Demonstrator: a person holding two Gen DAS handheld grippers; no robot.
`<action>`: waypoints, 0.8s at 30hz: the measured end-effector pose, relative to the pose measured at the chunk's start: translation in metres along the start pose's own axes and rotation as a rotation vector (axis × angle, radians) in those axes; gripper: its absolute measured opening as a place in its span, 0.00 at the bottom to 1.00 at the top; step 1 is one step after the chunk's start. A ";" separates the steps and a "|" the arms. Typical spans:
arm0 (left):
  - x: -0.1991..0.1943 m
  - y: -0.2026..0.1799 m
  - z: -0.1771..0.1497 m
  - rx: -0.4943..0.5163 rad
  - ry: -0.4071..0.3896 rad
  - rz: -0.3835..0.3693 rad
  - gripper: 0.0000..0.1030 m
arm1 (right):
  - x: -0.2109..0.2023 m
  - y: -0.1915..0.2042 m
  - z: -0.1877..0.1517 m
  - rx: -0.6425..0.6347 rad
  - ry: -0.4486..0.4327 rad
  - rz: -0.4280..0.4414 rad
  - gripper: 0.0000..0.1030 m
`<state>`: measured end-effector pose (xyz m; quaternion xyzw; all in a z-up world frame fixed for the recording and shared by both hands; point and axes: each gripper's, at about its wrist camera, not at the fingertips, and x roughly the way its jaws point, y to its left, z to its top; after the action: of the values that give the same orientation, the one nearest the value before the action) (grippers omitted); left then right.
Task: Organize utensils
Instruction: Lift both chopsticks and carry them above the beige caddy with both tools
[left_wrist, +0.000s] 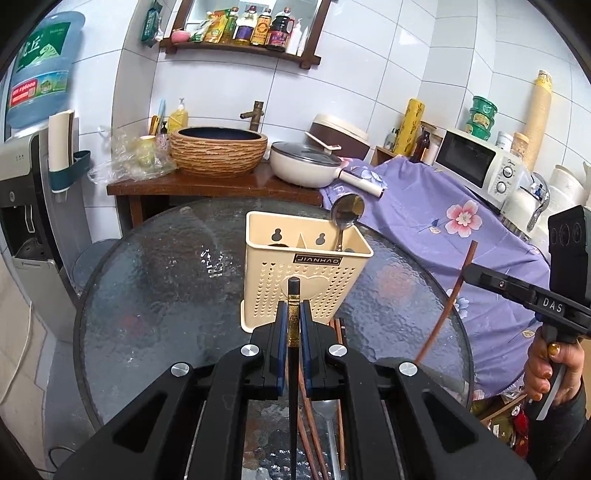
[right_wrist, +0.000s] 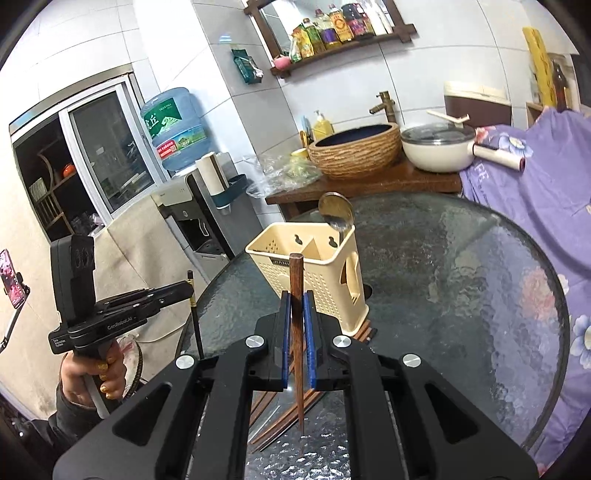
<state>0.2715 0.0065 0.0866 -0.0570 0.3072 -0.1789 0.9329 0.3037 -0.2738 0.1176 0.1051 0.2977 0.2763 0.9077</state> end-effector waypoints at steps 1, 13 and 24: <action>-0.002 0.000 0.001 0.002 -0.003 -0.003 0.06 | -0.002 0.001 0.001 -0.006 -0.001 0.001 0.07; -0.031 -0.020 0.036 0.076 -0.087 -0.010 0.06 | -0.016 0.035 0.040 -0.092 -0.036 0.004 0.07; -0.056 -0.038 0.102 0.097 -0.178 -0.032 0.06 | -0.032 0.063 0.100 -0.154 -0.136 -0.044 0.07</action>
<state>0.2789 -0.0087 0.2081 -0.0323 0.2130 -0.2028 0.9552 0.3142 -0.2427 0.2359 0.0468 0.2153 0.2706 0.9371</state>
